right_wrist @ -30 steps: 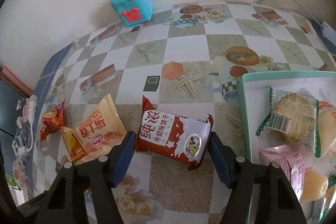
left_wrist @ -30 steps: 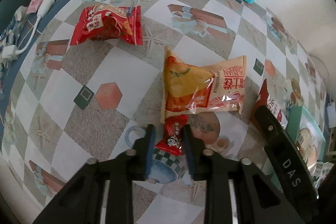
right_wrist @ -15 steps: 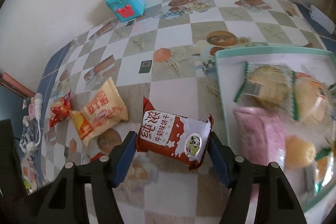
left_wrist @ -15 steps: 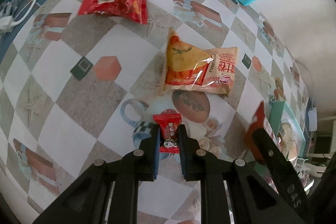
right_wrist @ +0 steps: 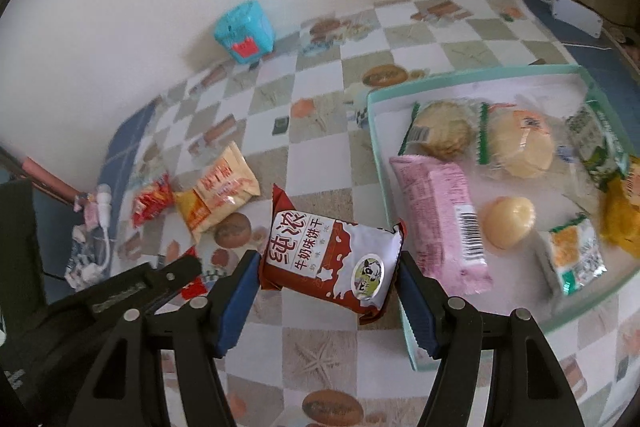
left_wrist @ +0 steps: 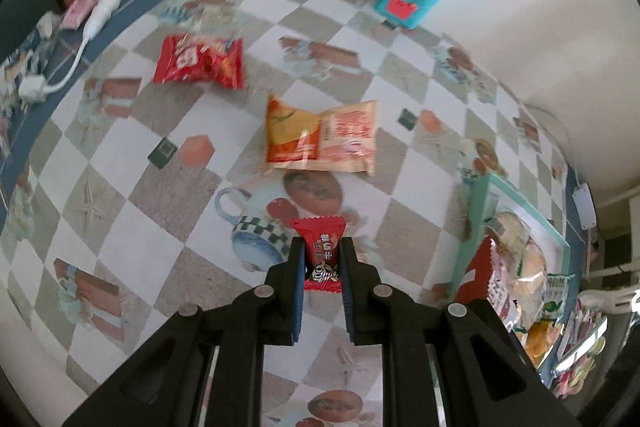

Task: Organize snacks
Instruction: 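Close right gripper on the red-and-white milk biscuit pack while left gripper holds the candy, then carry the milk biscuit pack and red candy over the white tray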

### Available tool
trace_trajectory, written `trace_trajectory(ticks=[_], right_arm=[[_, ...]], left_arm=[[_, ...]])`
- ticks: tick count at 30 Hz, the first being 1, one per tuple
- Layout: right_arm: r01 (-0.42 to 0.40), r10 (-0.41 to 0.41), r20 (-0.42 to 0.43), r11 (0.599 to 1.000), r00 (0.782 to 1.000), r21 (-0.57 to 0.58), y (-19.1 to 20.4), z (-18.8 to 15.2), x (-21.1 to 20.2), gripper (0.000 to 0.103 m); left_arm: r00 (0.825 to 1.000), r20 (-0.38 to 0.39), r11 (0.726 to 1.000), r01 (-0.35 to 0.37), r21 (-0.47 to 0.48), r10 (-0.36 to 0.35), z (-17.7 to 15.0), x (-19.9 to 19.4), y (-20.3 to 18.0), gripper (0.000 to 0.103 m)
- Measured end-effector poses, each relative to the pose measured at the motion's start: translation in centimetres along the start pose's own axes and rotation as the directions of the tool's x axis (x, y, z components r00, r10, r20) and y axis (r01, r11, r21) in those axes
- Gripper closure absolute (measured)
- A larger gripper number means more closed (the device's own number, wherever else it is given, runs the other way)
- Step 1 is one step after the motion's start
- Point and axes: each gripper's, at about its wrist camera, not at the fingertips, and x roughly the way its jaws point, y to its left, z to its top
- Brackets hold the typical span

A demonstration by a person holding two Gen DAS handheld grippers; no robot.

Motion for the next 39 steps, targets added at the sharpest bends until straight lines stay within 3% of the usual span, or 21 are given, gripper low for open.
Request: trace_trajectory(ticks=[7,12,25,39], right_arm=[[-0.002,-0.001,0.069,0.999,0.998,0.044,-1.3,1.0,-3.2,0.033],[0.010,-0.015,0.069,0.997,0.998,0.073,-2.5,1.5,-3.5,0.033],[0.031,-0.054,0.103,0.978,0.993,0.206,-7.4,2.8,-5.5,0.033],[0.091,-0.137,0.099,0.923,0.986,0.373,-14.8,3.3,-7.0,0.033]], left_arm=[[0.999,0.053,1.000,0.007,0.029,-0.008,-0.2,-1.9,-1.4,0.086],[0.997,0.077,0.998,0.014,0.057,-0.019,-0.5,-2.7,-2.6,0.086],[0.997,0.079,0.998,0.017,0.064,-0.023,-1.0,-3.1,-3.5,0.086],[0.997,0.065,0.995,0.031,0.097,-0.037,-2.2,-3.0,-6.0,0.086]])
